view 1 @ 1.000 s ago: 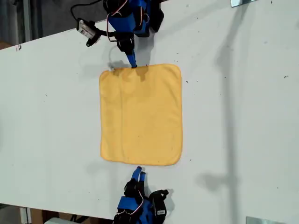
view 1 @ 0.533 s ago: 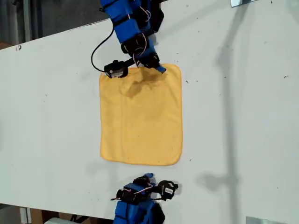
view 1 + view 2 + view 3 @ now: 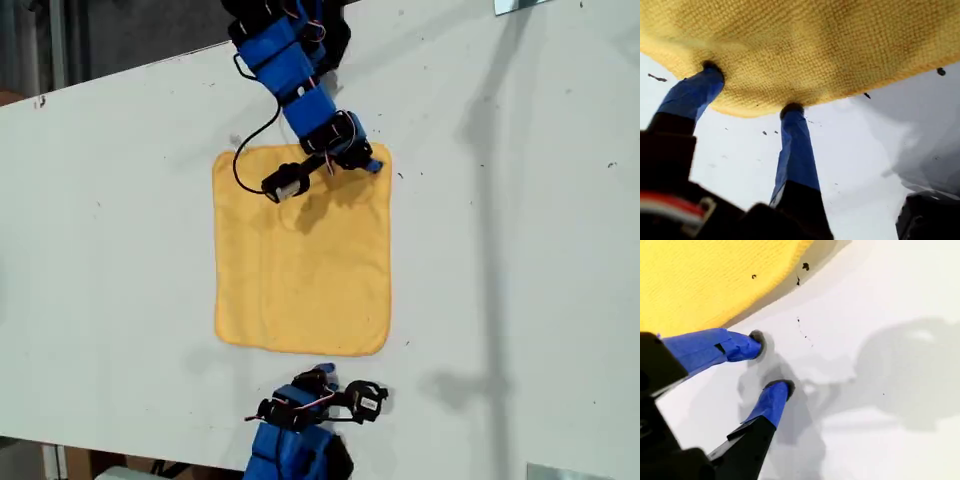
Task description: Grasp corners of a square towel and fold twice.
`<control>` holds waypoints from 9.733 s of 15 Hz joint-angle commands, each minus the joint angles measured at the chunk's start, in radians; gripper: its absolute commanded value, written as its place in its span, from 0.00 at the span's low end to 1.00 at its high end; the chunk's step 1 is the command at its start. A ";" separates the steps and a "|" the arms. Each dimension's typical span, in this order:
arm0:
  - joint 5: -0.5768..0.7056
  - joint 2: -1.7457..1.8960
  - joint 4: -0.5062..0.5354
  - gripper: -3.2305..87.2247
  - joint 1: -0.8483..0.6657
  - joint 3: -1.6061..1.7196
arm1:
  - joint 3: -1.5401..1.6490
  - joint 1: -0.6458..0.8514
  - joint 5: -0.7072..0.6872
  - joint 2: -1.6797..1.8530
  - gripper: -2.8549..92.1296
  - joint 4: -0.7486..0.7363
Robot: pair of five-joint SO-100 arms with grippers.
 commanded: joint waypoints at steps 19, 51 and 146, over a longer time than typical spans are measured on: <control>-0.003 -0.614 0.574 0.36 0.140 -1.072 | -0.071 -0.052 0.035 -0.086 0.03 -0.066; -0.259 -0.876 0.514 0.38 0.368 -1.209 | -0.103 -0.055 0.018 -0.121 0.03 -0.075; 0.365 1.117 0.311 0.41 -0.503 0.265 | -0.328 1.131 -0.549 0.334 0.03 0.273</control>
